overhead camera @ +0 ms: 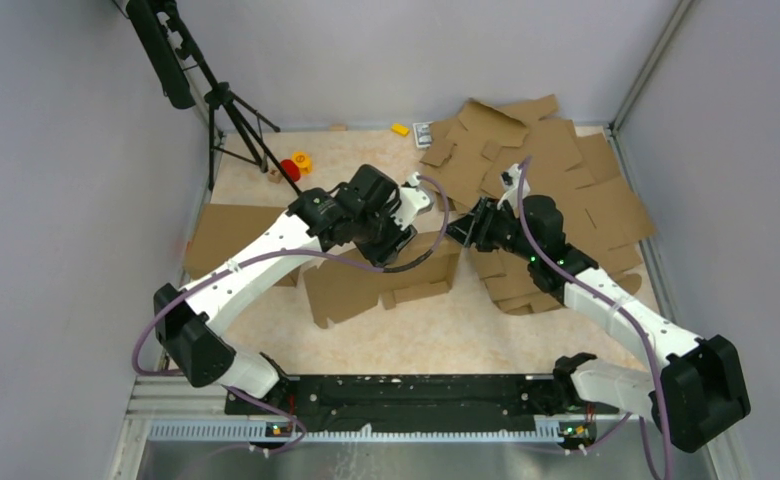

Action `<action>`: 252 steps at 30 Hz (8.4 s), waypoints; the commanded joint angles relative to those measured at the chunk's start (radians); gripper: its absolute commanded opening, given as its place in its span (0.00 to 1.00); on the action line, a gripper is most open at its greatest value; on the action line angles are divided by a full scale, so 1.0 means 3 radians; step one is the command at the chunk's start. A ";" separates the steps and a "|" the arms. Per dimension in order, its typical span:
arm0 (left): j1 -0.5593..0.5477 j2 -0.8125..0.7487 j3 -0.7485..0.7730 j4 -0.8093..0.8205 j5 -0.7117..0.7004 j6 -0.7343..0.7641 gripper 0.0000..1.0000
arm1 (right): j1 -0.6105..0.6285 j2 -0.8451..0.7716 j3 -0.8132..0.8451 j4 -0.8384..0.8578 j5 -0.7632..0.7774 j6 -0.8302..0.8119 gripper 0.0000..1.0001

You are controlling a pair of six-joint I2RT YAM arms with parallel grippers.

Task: Fold the paper box
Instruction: Fold the paper box at the center of the board.

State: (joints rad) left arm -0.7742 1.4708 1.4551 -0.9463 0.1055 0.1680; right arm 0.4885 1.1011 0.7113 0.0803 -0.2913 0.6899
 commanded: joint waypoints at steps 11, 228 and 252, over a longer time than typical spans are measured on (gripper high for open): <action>-0.0025 -0.0353 0.0079 -0.0122 -0.0321 -0.0007 0.58 | 0.0018 -0.0060 0.0037 0.0083 -0.0148 0.0012 0.48; -0.1137 -0.0150 -0.2092 0.1886 -0.0104 -0.1251 0.15 | 0.0877 0.0943 0.0373 -0.1217 0.1129 -0.1499 0.05; -0.1070 -0.0158 -0.2247 0.2035 -0.0083 -0.1179 0.10 | 0.0877 0.1536 0.0664 -0.1470 0.1187 -0.1413 0.00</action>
State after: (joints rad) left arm -1.1023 1.4593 0.7906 -0.3653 0.0746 -0.1997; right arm 0.7517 1.5612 0.8536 -0.3485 0.0353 0.2726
